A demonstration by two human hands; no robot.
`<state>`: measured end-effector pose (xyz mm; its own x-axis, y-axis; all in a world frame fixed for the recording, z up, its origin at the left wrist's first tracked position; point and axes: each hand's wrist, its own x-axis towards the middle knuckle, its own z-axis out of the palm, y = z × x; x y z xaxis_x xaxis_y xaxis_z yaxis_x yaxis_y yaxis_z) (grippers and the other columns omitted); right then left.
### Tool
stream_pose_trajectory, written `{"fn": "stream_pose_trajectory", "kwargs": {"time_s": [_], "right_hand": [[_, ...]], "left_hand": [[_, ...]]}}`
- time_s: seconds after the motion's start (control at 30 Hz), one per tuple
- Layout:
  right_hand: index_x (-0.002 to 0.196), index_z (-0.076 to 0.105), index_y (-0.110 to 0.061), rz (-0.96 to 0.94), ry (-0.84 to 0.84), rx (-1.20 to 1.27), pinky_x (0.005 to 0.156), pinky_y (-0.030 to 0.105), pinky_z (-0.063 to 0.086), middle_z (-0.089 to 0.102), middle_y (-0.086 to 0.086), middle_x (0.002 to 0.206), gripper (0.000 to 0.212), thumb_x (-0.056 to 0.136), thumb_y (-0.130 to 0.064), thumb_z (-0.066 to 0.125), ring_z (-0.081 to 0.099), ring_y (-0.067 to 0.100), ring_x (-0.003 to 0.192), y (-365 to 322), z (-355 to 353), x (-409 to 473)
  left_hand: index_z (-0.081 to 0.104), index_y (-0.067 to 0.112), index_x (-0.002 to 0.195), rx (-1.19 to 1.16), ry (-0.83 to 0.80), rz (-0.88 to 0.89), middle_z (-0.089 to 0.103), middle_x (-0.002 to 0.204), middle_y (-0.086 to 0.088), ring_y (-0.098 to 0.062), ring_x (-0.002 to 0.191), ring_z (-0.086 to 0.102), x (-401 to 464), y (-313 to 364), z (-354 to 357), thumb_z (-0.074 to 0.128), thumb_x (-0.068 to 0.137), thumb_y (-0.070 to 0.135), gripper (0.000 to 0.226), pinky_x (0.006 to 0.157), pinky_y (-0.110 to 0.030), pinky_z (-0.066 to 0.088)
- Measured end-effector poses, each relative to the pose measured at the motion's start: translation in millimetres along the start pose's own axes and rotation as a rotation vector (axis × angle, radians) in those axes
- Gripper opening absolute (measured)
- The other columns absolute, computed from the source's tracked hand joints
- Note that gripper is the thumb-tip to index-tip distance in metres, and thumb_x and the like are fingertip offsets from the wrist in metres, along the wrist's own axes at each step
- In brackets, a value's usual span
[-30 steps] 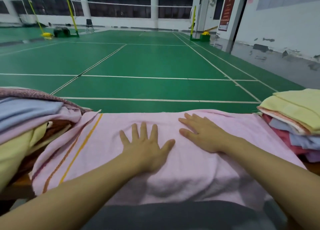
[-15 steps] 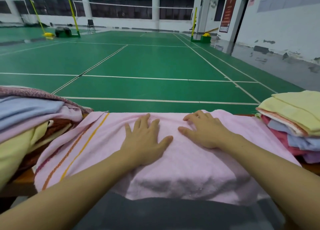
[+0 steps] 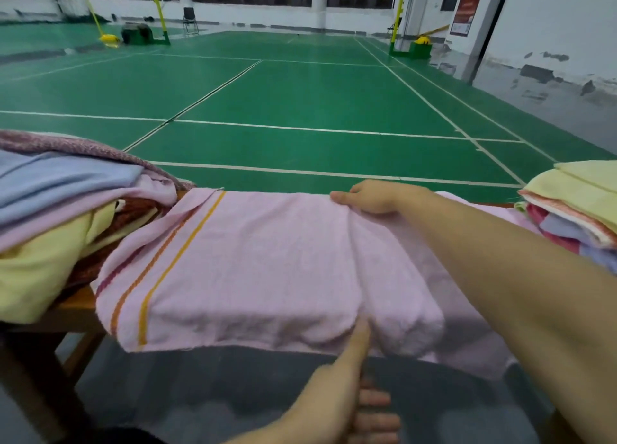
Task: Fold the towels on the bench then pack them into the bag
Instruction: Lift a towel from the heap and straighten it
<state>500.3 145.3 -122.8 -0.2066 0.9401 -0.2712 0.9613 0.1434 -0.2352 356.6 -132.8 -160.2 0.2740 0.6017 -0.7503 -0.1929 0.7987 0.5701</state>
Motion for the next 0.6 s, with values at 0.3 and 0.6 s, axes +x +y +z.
{"fn": "stream_pose_trajectory", "kwargs": {"time_s": [0.3,0.6], "right_hand": [[0.090,0.071,-0.013,-0.091,0.222,0.178,0.079,0.034,0.052,0.071,0.006,0.085,0.058,0.086,-0.070,0.062,0.066,0.025,0.083,8.7,6.2,-1.7],[0.081,0.067,-0.013,-0.138,0.418,0.546,0.056,0.027,0.042,0.063,-0.003,0.070,0.034,0.075,-0.039,0.088,0.053,0.013,0.062,1.7,3.4,-13.4]], "left_hand": [[0.068,0.019,0.117,-0.274,0.219,0.459,0.077,0.108,0.008,-0.019,0.108,0.071,31.4,-20.5,-3.1,0.076,0.083,0.032,0.038,0.067,-0.026,0.057],[0.073,0.018,0.091,-0.148,0.311,0.628,0.077,0.076,0.009,-0.005,0.065,0.071,5.7,-21.1,-6.9,0.076,0.083,0.035,0.019,0.060,-0.025,0.057]]}}
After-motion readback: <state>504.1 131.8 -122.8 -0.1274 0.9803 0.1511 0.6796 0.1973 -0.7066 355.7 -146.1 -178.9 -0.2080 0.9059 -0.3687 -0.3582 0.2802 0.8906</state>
